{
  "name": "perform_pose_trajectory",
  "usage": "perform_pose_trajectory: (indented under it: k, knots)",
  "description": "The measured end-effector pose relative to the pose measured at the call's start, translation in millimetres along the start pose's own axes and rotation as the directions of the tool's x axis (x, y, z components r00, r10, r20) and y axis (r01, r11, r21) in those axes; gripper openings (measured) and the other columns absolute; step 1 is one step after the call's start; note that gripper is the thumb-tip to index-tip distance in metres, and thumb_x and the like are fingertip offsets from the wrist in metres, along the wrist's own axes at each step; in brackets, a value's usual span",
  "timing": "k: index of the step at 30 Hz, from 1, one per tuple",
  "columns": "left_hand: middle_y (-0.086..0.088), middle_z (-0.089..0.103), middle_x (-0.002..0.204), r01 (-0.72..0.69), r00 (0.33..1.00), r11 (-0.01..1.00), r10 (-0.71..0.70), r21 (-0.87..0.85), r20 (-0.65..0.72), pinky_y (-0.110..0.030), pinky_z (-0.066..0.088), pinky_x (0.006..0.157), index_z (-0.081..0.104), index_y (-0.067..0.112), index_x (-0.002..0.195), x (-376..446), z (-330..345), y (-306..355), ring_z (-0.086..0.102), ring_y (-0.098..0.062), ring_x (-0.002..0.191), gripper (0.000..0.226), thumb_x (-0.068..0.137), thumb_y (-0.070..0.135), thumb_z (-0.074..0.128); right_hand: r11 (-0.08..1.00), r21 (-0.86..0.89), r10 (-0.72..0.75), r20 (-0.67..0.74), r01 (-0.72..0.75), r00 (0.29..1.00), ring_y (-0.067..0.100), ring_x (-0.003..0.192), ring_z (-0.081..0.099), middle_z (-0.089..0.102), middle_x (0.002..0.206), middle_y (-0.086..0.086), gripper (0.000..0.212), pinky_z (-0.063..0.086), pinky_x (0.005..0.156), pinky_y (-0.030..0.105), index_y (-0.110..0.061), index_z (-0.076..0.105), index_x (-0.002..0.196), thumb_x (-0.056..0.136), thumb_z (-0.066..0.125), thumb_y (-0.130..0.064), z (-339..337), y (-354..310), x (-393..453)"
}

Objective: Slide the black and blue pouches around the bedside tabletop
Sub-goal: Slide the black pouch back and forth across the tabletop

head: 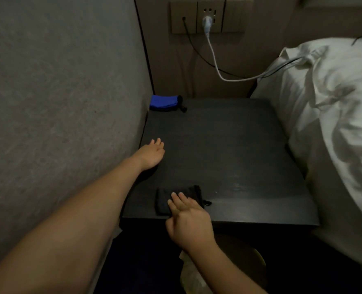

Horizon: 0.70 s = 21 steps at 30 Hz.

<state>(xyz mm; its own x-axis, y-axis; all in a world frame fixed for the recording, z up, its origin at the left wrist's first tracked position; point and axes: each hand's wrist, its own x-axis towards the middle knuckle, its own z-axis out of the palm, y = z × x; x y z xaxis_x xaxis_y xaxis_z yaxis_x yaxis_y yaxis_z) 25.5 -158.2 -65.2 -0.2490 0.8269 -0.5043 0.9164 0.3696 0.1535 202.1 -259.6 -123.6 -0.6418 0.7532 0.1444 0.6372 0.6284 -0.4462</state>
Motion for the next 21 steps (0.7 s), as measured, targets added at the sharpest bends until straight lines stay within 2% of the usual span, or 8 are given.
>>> perform_pose_trajectory:
  k: [4,7,10,14,18,21]
  knots:
    - [-0.012,-0.005,0.161,0.005,1.0,1.0,-0.005,0.004,-0.011,-0.032,0.007,0.121,0.005,0.003,0.152,-1.3,0.6,3.1,-0.001,-0.025,0.15,0.05,0.104,0.018,0.011,0.999,-0.034,0.029,-0.043,-0.031,0.999,0.011,0.094,0.07,0.074,0.101,-0.003,0.043,0.054,0.083,0.025,-0.019,0.078,0.088,0.063,0.045,-0.03,-12.6,25.2,-12.0]
    - [-0.013,-0.005,0.161,0.002,1.0,1.0,-0.002,0.003,-0.024,-0.032,0.008,0.121,0.005,0.002,0.152,-1.2,1.8,3.4,-0.001,-0.025,0.15,0.051,0.104,0.018,0.013,0.997,-0.06,0.05,-0.08,-0.055,0.996,0.012,0.092,0.071,0.075,0.099,-0.001,0.046,0.055,0.08,0.027,-0.017,0.078,0.086,0.064,0.04,-0.029,-24.1,44.9,-19.1]
    - [-0.012,-0.005,0.161,-0.002,0.999,1.0,0.001,-0.022,-0.041,-0.031,0.006,0.121,0.005,0.002,0.152,-1.2,8.8,4.1,-0.003,-0.025,0.15,0.054,0.103,0.021,0.018,0.991,-0.116,0.052,-0.124,-0.067,0.991,0.013,0.091,0.071,0.075,0.097,0.001,0.04,0.056,0.078,0.028,-0.014,0.078,0.085,0.062,0.048,-0.026,-35.1,64.6,-25.1]
    - [-0.011,-0.005,0.161,0.014,0.995,1.0,-0.017,-0.027,-0.094,-0.035,0.009,0.123,0.004,0.004,0.152,-4.4,19.4,7.8,-0.003,-0.025,0.15,0.06,0.101,0.027,0.027,0.976,-0.194,0.06,-0.176,-0.094,0.983,0.016,0.089,0.072,0.075,0.096,0.003,0.038,0.057,0.074,0.032,-0.012,0.078,0.084,0.05,0.064,-0.024,-48.8,90.3,-31.6]
    - [-0.012,-0.003,0.162,0.0,0.992,1.0,0.0,-0.002,-0.123,-0.036,0.011,0.123,0.005,0.003,0.152,-9.7,26.1,8.5,-0.001,-0.026,0.15,0.061,0.101,0.027,0.028,0.946,-0.264,0.128,-0.222,-0.186,0.967,0.018,0.085,0.073,0.076,0.093,0.006,0.038,0.058,0.069,0.032,-0.009,0.078,0.082,0.049,0.061,-0.021,-68.1,118.5,-37.0]
    - [-0.012,-0.003,0.162,-0.003,0.992,1.0,0.002,-0.007,-0.127,-0.034,0.01,0.123,0.005,0.004,0.152,-13.1,29.4,7.9,-0.001,-0.025,0.15,0.061,0.101,0.027,0.028,0.899,-0.313,0.247,-0.213,-0.306,0.945,0.02,0.085,0.073,0.075,0.094,0.008,0.038,0.058,0.066,0.032,-0.008,0.078,0.084,0.053,0.06,-0.019,-84.9,147.2,-39.6]
